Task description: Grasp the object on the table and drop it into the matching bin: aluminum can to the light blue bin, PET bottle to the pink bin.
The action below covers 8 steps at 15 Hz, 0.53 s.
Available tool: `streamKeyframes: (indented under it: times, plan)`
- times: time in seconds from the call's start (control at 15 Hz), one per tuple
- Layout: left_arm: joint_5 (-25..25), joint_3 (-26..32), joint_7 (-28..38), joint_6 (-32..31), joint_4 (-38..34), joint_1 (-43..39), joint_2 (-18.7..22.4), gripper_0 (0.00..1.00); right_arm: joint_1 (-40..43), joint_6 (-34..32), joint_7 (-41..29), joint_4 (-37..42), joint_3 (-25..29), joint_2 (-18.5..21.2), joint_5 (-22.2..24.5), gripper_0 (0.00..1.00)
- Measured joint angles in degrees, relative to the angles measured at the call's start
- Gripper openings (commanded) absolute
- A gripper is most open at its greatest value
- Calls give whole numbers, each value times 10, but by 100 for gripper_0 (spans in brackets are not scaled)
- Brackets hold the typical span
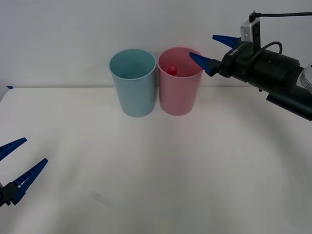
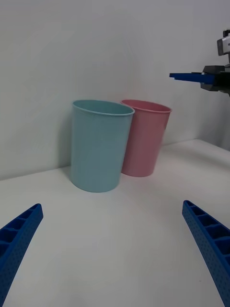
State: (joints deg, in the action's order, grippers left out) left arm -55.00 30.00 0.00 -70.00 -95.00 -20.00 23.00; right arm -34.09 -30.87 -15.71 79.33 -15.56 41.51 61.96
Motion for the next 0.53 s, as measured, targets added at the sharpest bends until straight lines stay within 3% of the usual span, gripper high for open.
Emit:
streamKeyframes:
  times: [0.2, 0.53]
  plan:
    - [0, 0, 0, 0, 0, 0, 0, 100, 71, 8, -2, 73, 22, 37, -18, 100]
    - [0, 0, 0, 0, 0, 0, 0, 100, 237, 4, 3, 208, 112, 54, -18, 100]
